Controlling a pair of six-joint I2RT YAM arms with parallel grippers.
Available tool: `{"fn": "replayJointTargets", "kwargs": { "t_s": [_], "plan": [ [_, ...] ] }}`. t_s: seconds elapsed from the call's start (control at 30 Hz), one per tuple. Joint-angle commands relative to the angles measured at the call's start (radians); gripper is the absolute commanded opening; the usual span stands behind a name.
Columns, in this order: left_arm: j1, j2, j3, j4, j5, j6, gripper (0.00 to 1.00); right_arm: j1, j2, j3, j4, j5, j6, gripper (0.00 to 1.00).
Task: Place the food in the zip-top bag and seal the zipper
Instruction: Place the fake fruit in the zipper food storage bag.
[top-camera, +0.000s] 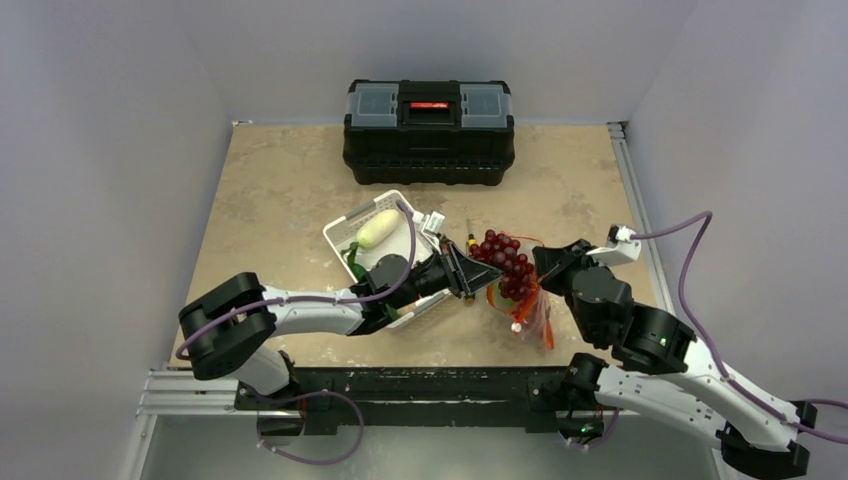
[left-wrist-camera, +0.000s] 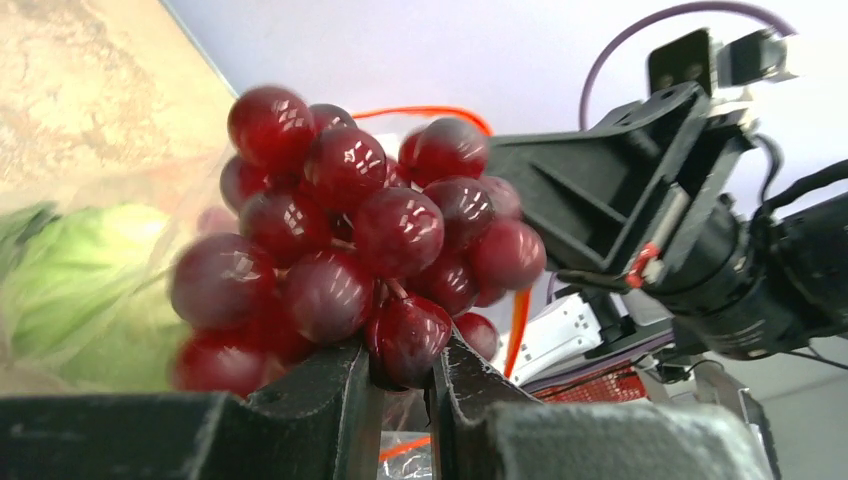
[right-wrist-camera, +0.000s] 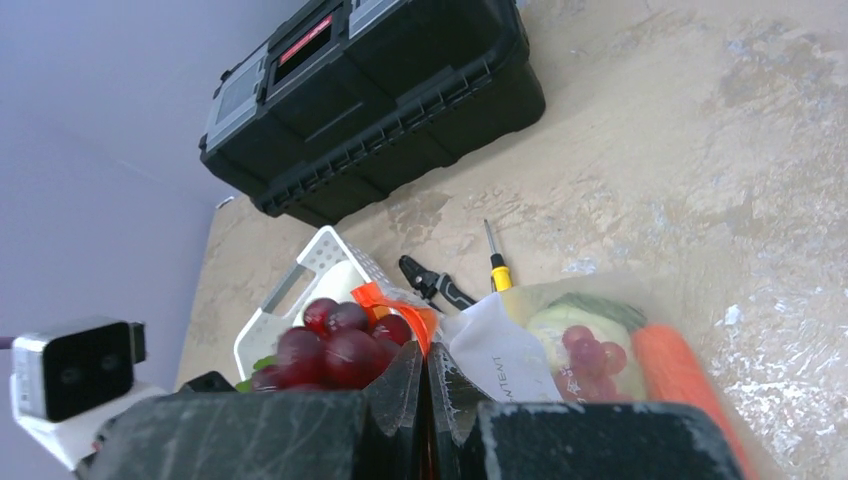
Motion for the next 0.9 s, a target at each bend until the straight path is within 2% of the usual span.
{"fn": "replayJointTargets", "kwargs": {
  "t_s": [0.0,0.43,0.5,0.63,0.87],
  "plan": [
    [-0.014,-0.002,-0.001,0.050,-0.008,0.048,0.00,0.005,-0.023,0.044,0.058,0.053,0.044,0.00],
    [-0.066,-0.008,0.171,-0.419,0.028,0.122,0.00,0.005,-0.032,0.038,0.095,0.044,-0.014,0.00],
    [-0.066,-0.001,0.242,-0.545,0.043,0.142,0.00,0.005,-0.036,0.035,0.100,0.042,-0.027,0.00],
    [-0.065,0.054,0.440,-0.915,0.092,0.162,0.00,0.005,-0.049,0.028,0.102,0.043,-0.050,0.00],
    [-0.025,0.130,0.649,-1.229,0.192,0.140,0.00,0.005,-0.059,0.026,0.103,0.029,-0.076,0.00]
  ]
}}
